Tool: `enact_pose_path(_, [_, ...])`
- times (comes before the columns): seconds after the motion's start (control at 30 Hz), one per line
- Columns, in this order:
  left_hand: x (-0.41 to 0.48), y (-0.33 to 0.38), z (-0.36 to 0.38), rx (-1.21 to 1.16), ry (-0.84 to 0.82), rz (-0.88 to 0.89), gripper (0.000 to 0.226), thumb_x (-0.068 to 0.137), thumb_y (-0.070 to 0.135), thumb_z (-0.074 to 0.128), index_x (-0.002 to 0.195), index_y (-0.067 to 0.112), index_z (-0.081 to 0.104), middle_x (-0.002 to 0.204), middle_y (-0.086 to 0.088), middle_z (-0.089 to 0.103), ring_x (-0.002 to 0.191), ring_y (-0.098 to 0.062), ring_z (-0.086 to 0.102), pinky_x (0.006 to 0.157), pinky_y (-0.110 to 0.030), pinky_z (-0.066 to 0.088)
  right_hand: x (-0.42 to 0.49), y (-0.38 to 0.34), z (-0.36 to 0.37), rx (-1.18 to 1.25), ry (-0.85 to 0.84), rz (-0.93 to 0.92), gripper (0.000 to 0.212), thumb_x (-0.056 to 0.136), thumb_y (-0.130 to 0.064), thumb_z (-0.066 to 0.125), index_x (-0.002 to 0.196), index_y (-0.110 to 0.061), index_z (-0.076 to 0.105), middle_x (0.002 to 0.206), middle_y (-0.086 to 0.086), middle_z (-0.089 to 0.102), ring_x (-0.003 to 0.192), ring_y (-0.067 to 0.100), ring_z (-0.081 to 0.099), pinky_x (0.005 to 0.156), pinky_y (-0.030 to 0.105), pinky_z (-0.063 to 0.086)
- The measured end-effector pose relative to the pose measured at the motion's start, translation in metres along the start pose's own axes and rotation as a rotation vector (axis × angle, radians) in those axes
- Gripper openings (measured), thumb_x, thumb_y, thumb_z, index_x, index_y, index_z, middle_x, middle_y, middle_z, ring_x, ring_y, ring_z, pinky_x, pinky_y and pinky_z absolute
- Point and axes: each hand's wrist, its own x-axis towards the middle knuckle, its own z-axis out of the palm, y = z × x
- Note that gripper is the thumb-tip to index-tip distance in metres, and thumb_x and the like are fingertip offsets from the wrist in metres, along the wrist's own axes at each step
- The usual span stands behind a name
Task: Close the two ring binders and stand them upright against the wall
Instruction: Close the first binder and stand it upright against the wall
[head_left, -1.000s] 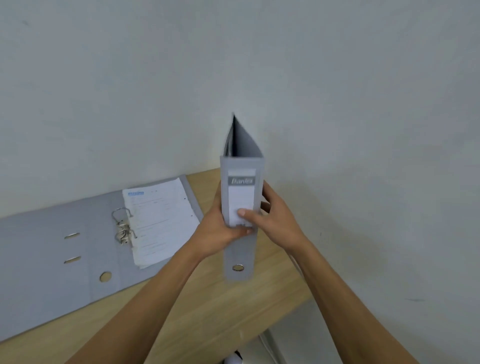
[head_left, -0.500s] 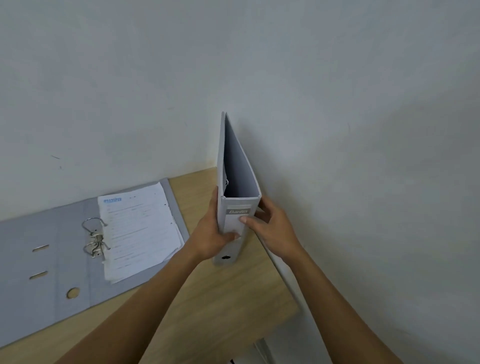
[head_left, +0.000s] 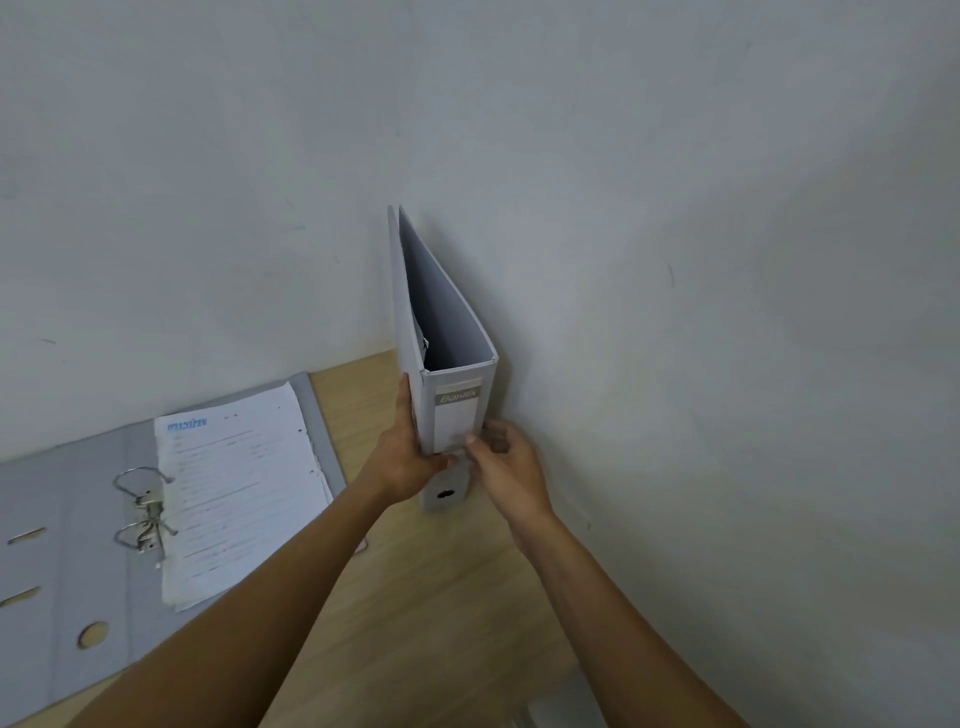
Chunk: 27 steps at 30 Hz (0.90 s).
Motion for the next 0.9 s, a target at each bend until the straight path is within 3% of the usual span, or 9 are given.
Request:
enact_pose_path(0.07, [0.011,0.003,-0.002,0.000,-0.011,0.001,0.122,0.082,0.011,0.081,0.161,0.015,-0.012,0.151,-0.017,0.048,0.136,-0.036,0.051,0.108,-0.048,0.048,0.005,0.002,0.001,0.038,-0.002,0.049,0.021,0.095,-0.019,0.066,0.106,-0.036,0.061,0.104,-0.011,0.070,0.098,0.012,0.071,0.090,0.035,0.060])
enact_pose_path(0.17, [0.026,0.008,-0.003,-0.003,-0.016,-0.001,0.118,0.084,0.006,0.078,0.160,0.013,-0.012,0.154,-0.017,0.044,0.140,-0.036,0.046,0.111,-0.051,0.044,0.014,0.004,0.003,0.075,-0.006,0.100,0.031,0.095,-0.010,0.060,0.118,-0.030,0.058,0.114,-0.009,0.067,0.104,0.011,0.066,0.086,0.029,0.058])
enact_pose_path(0.3, [0.042,0.015,-0.001,-0.022,-0.007,-0.004,0.117,0.086,0.000,0.074,0.160,0.014,-0.016,0.159,-0.016,0.037,0.146,-0.036,0.038,0.114,-0.055,0.040,0.026,0.000,0.005,0.041,-0.015,0.107,0.051,0.094,-0.005,0.054,0.143,-0.017,0.055,0.142,0.001,0.060,0.128,0.021,0.059,0.106,0.045,0.054])
enact_pose_path(0.37, [0.052,0.017,0.000,-0.020,-0.013,-0.007,0.119,0.086,0.001,0.073,0.159,0.014,-0.019,0.160,-0.016,0.035,0.146,-0.036,0.038,0.114,-0.054,0.040,0.035,-0.002,0.005,0.024,-0.005,0.109,0.057,0.092,-0.002,0.054,0.147,-0.017,0.053,0.147,0.002,0.057,0.133,0.024,0.057,0.108,0.048,0.052])
enact_pose_path(0.63, [0.068,0.014,0.001,-0.009,-0.088,-0.019,0.125,0.086,0.000,0.073,0.154,0.014,-0.031,0.161,-0.016,0.030,0.147,-0.033,0.036,0.116,-0.051,0.038,0.052,0.009,0.005,0.090,0.106,0.114,0.052,0.091,0.003,0.053,0.136,-0.020,0.065,0.142,0.000,0.063,0.131,0.023,0.060,0.110,0.050,0.050])
enact_pose_path(0.77, [0.068,0.011,0.003,0.001,-0.073,-0.031,0.125,0.085,-0.002,0.073,0.155,0.013,-0.030,0.162,-0.015,0.030,0.147,-0.033,0.036,0.116,-0.049,0.039,0.044,0.014,0.015,0.061,0.080,0.106,0.061,0.092,0.004,0.054,0.147,-0.022,0.056,0.148,-0.001,0.058,0.133,0.024,0.058,0.109,0.046,0.051])
enact_pose_path(0.83, [0.068,0.010,0.004,0.002,-0.068,-0.032,0.126,0.085,-0.002,0.074,0.155,0.013,-0.030,0.162,-0.015,0.030,0.147,-0.033,0.036,0.115,-0.049,0.040,0.041,0.014,0.016,0.038,0.051,0.093,0.063,0.093,0.003,0.055,0.151,-0.023,0.051,0.149,-0.002,0.058,0.131,0.025,0.059,0.099,0.040,0.053])
enact_pose_path(0.9, [0.070,0.009,0.004,0.010,-0.060,-0.042,0.126,0.084,-0.002,0.074,0.156,0.014,-0.028,0.161,-0.016,0.032,0.146,-0.034,0.037,0.114,-0.049,0.042,0.040,0.014,0.014,0.040,0.026,0.096,0.065,0.094,0.002,0.055,0.153,-0.025,0.049,0.146,-0.005,0.058,0.123,0.018,0.062,0.098,0.040,0.056])
